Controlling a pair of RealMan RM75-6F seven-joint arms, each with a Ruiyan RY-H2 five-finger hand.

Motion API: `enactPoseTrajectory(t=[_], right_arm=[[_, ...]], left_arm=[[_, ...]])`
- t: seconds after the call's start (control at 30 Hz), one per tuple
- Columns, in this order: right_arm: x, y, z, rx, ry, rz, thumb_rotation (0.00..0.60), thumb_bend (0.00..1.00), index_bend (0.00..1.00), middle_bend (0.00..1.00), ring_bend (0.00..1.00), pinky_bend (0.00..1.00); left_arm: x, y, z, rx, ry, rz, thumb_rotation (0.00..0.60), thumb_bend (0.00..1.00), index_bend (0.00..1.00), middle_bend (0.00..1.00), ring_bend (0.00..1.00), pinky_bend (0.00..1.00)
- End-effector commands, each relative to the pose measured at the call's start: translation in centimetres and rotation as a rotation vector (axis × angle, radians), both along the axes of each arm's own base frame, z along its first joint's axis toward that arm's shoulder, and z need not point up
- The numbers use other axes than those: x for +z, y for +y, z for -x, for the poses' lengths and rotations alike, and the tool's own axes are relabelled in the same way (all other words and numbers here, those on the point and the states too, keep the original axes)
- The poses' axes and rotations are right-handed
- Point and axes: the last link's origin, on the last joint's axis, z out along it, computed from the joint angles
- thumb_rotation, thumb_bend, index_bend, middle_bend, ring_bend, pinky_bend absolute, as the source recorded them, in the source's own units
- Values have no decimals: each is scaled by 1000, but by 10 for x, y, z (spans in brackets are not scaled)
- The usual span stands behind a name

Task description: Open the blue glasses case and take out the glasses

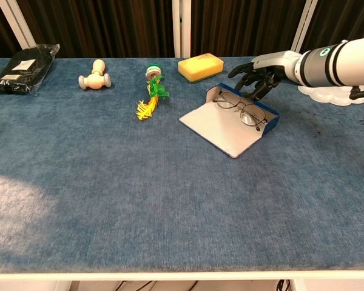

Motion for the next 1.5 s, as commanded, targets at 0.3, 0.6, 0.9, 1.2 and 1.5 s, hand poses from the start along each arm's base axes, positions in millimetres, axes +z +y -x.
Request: enactPoseTrajectory(t=[0.3,0.6,0.9,1.2,1.5], right_arm=[[-24,24,-33,182,44,-76,569,494,0,221,0,0],[-13,27,-33,305,144,35,572,441,0,231,0,0],[-3,18,-28,454,410,146,572,434,172,235,0,0],[-16,23,-27,443,424,125,568,384,245,237,0,0],[-21,20,-25,432,413,145,571,365,326,245,0,0]], left_arm=[[0,-2,4,10,-7,-4,600,47,156,45,0,13],[0,-2,6,9,-14,-4,600,46,157,44,0,13],[-2,-2,6,3,-17,0,600,48,157,45,0,13],[-2,-1,4,0,-15,4,600,47,157,45,0,13],[-1,-1,4,1,-14,1,600,46,157,44,0,13]])
